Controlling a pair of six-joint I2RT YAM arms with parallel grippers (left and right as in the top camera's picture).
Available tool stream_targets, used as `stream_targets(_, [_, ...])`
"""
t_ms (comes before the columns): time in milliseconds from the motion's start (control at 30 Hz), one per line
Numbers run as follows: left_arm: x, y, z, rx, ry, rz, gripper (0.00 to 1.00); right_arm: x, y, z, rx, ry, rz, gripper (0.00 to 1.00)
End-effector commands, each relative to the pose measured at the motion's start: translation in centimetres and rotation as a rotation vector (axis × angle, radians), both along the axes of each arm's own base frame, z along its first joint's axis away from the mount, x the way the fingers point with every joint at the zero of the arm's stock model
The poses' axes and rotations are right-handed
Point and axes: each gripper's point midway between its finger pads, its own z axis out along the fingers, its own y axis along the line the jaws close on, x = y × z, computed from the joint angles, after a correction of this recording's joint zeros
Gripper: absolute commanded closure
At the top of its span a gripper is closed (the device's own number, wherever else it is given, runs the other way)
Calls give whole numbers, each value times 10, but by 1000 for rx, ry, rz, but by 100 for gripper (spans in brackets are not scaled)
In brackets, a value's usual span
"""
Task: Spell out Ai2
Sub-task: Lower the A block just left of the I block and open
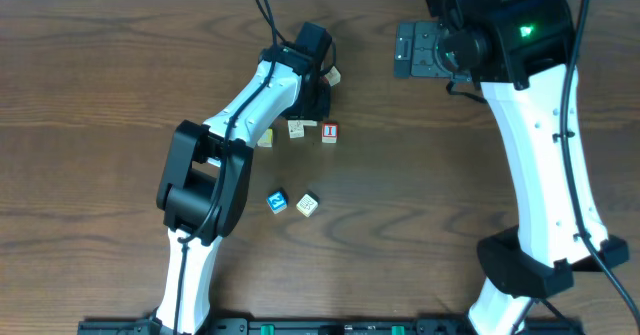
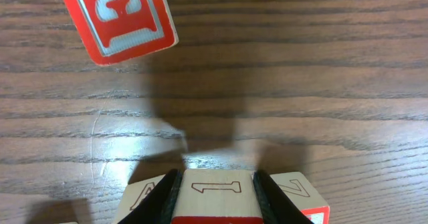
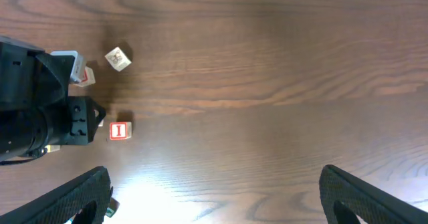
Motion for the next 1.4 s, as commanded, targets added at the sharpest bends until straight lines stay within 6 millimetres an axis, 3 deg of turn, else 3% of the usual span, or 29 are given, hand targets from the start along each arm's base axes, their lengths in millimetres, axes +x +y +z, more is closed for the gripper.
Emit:
stream_targets(0, [-4,6,8,14,-14,20,94,-3,-2,4,1,-10,-3,1])
stream_targets(267, [-12,16,-1,54,11,34,94,-3,-2,4,1,-9,-3,1])
stream_targets(900, [-41,91,-1,419,98,60,94,-4,-3,4,0,-7,-3,1])
stream_targets(1067, [-55,113,-13,434,174,91,94,-4,-3,4,0,-7,-3,1])
stream_targets(1167, [-61,107,-27,336,215,89,94,-4,-3,4,-1,-7,-3,1])
stream_targets(1367, [-43,71,-31,177,149,34,94,-4,-3,4,-1,-7,-3,1])
